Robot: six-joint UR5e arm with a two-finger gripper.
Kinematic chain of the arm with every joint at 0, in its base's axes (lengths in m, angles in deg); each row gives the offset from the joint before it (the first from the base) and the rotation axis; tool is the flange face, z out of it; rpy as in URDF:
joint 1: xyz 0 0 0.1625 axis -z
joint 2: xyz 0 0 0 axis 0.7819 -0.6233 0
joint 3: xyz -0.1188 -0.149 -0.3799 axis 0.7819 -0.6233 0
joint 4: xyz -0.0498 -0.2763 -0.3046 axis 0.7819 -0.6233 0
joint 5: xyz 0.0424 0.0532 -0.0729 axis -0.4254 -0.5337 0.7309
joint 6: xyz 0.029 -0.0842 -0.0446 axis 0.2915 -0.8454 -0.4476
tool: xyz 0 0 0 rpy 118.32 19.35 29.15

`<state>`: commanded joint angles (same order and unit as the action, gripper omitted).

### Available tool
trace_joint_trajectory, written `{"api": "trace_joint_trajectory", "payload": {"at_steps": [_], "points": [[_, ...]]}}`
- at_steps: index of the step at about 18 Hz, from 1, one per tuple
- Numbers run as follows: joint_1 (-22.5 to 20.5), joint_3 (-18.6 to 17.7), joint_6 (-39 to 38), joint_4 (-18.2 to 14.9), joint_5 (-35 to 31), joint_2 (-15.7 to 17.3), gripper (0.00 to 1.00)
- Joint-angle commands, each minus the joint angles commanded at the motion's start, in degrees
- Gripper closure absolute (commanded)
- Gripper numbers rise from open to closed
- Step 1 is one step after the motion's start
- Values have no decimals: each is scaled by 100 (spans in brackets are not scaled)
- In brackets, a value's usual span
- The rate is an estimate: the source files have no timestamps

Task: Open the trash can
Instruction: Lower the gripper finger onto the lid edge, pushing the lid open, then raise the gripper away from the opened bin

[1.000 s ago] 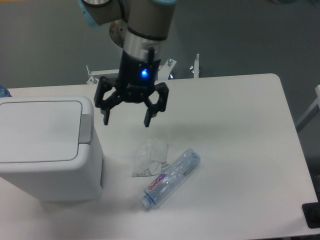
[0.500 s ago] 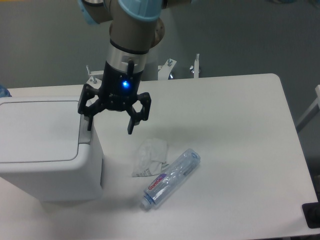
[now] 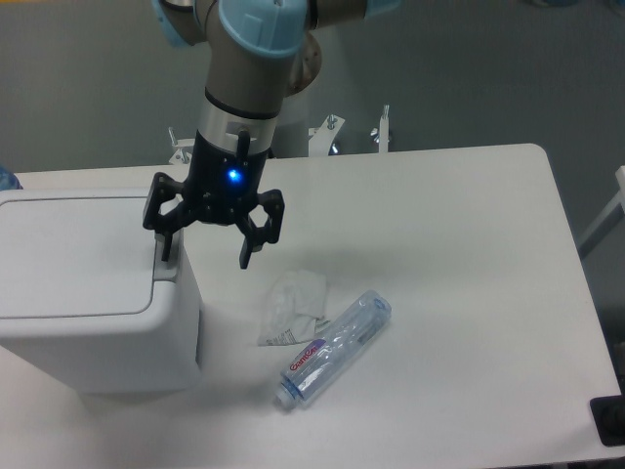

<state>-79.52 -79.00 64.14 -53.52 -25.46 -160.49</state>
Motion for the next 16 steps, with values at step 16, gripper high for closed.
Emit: {"api": "trace_joint_trajectory", "payload": {"at_steps": [16], "points": [[0, 17, 53, 9, -158, -35, 0]]}}
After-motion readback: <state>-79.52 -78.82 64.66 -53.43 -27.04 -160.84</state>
